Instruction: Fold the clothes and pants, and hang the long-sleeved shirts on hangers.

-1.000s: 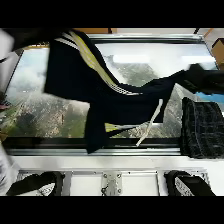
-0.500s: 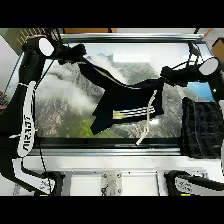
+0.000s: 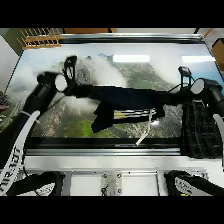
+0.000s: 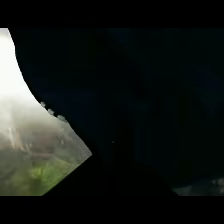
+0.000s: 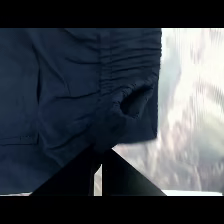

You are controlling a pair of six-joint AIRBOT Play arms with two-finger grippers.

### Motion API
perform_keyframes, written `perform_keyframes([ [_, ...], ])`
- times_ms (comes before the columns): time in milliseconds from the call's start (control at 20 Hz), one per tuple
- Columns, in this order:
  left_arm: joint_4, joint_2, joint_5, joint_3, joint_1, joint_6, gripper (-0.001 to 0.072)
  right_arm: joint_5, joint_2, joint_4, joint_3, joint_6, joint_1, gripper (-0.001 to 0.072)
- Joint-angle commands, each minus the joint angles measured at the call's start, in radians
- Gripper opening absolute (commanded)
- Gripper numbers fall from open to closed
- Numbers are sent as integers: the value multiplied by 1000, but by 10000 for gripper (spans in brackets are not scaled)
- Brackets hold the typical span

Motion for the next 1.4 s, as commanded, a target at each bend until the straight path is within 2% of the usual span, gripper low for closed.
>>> perform_keyframes([
  [0,16,104,156,-308,-67,-50,7,-65,32,-20,-164,-7,0,13],
  [200,-47,110,295,-449,-86,-61,6,-124,32,-19,-239,-7,0,14],
  [450,-67,115,227,-460,-88,-61,7,-118,33,-5,-243,-7,0,27],
  [500,-65,121,190,-452,-88,-60,64,-116,37,8,-241,-7,-4,28],
  [550,-63,135,159,-441,-88,-57,323,-116,47,25,-239,-12,-10,52],
  [600,-63,161,135,-429,-88,-57,453,-109,63,42,-232,-19,-18,262],
  [650,-62,198,119,-417,-88,-57,453,-88,87,55,-215,-27,-29,575],
  [700,-63,243,103,-402,-87,-57,453,-48,113,60,-189,-61,-49,698],
  [750,-63,286,85,-389,-87,-57,453,-2,134,59,-158,-80,-72,700],
  [900,-66,407,58,-371,-88,-58,449,125,144,84,-65,-159,-201,700],
  [950,-66,438,61,-371,-88,-58,347,131,130,121,-54,-194,-251,700],
  [1050,-66,477,66,-371,-88,-58,7,131,70,238,-51,-269,-353,709],
  [1250,-66,487,66,-370,-88,-58,6,146,-140,547,-48,-499,-468,712],
  [1350,-68,462,64,-370,-88,-63,6,148,-238,607,-28,-583,-463,711],
])
